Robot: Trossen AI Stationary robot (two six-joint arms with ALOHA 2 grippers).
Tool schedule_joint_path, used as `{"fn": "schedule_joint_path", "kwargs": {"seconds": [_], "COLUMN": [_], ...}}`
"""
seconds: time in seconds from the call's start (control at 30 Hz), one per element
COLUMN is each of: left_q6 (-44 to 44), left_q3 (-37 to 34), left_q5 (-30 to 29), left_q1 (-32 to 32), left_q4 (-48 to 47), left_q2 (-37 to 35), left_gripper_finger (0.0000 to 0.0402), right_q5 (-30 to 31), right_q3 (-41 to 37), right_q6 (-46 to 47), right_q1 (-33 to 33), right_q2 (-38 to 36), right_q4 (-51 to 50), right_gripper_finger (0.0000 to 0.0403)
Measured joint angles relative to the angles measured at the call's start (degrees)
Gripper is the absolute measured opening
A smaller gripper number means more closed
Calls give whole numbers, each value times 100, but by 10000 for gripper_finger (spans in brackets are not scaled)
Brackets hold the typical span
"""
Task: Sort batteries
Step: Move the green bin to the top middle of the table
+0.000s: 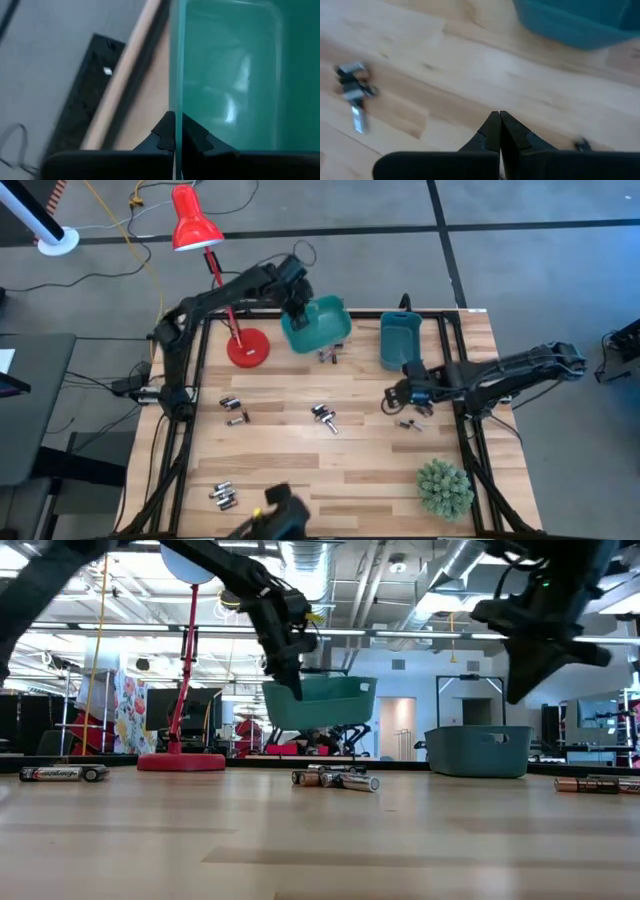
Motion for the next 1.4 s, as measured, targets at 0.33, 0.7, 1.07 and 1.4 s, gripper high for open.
{"fn": "schedule_joint_path", "kwargs": {"seconds": [0.33, 0.7, 1.07, 1.4], "left_q6": [1463, 1869, 1743, 260], "left_q3": [2738, 2592, 2085, 1752], "left_q5": [-107, -642, -436, -590], "left_q1": [253, 209, -75, -576], "left_q4": [-953, -506, -564, -1242], "left_q2": [2030, 2247, 2317, 2244], "left_gripper_finger": [0, 0, 0, 0], "right_q5": [0, 0, 0, -2], "right_q3": [0, 0, 0, 0], "right_q6": [-119, -32, -31, -274], "right_q1": [-480, -463, -452, -319], "right_q2": [0, 0, 0, 0], "right_q4": [596, 645, 677, 688], "right_gripper_finger": [18, 18, 18, 18]}}
